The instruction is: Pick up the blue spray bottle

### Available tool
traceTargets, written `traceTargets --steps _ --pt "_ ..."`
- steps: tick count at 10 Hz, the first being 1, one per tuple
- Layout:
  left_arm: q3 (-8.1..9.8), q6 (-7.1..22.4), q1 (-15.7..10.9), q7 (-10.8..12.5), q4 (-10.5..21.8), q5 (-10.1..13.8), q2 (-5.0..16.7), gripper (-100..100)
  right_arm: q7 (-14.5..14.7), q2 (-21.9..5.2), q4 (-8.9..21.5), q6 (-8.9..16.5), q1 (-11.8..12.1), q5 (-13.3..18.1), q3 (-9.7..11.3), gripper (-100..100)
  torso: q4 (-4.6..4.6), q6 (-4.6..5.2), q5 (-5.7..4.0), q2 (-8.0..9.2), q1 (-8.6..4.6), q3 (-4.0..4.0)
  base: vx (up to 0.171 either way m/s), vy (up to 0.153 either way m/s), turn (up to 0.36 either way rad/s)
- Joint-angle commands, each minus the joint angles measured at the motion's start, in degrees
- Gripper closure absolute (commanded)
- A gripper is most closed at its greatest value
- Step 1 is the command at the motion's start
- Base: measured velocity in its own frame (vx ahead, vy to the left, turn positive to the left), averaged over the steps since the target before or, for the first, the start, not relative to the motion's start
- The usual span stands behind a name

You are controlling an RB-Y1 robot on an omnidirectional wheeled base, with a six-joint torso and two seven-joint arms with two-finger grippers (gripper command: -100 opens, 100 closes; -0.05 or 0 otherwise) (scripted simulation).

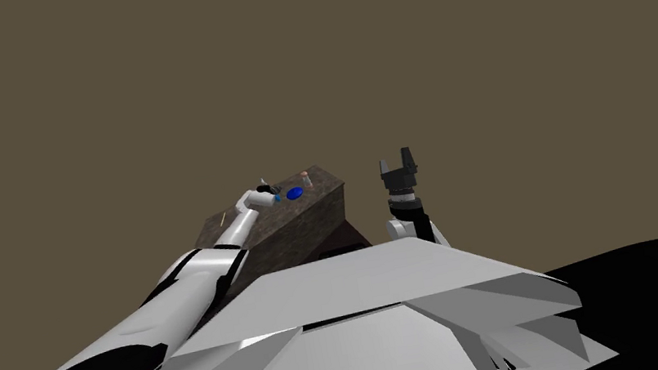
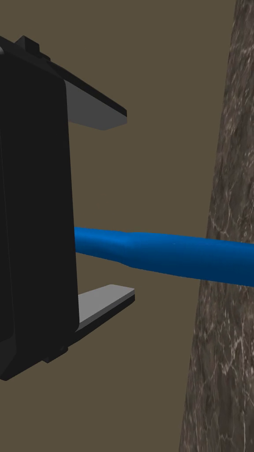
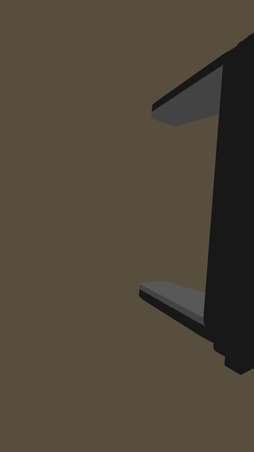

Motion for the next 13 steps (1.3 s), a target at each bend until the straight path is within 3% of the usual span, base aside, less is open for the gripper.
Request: traceTargets --steps 1,5,7,8,9,11,13 --pt "-0.27 1.1 -1.4 -1.3 2.9 0.2 0.7 -100 0.0 0.0 0.0 0.0 0.0 0.0 0.0 0 0.0 0.0 0.0 0.0 0.0 0.0 0.013 0.006 -0.059" --pt "-0.84 4.4 -4.9 -4.1 8.5 0.8 2.7 -100 0.0 0.0 0.0 0.0 0.0 0.0 0.0 0 -0.01 0.0 0.01 -0.05 0.02 -0.03 0.026 0.01 -0.081" --pt "-0.84 4.5 -4.8 -4.0 8.5 0.8 2.7 -100 0.0 0.0 0.0 0.0 0.0 0.0 0.0 0 -0.01 0.0 -0.01 -0.04 -0.04 -0.02 0.015 -0.001 -0.025" --pt "-0.85 4.6 -4.9 -4.1 8.6 0.8 2.8 0 0.0 0.0 0.0 0.0 0.0 0.0 0.0 0 0.0 0.0 0.0 0.0 -0.04 0.0 0.0 0.0 0.0" --pt "-1.14 3.9 -3.9 -5.1 7.2 1.6 2.9 -100 0.0 0.0 0.0 0.0 0.0 0.0 0.0 0 0.0 0.0 0.0 0.04 -0.04 0.02 0.069 -0.031 0.151" --pt "-1.62 2.8 -2.2 -6.6 4.8 3.1 3.0 -100 0.0 0.0 0.0 0.0 0.0 0.0 0.0 0 -0.07 -0.05 -0.05 -0.31 -0.27 -0.17 0.16 -0.081 0.288" --pt "-1.61 2.5 -2.3 -6.8 5.2 3.3 3.1 -100 0.0 0.0 0.0 0.0 0.0 0.0 0.0 0 -0.15 0.01 -0.06 -0.65 -0.26 -0.38 0.132 -0.046 0.099"
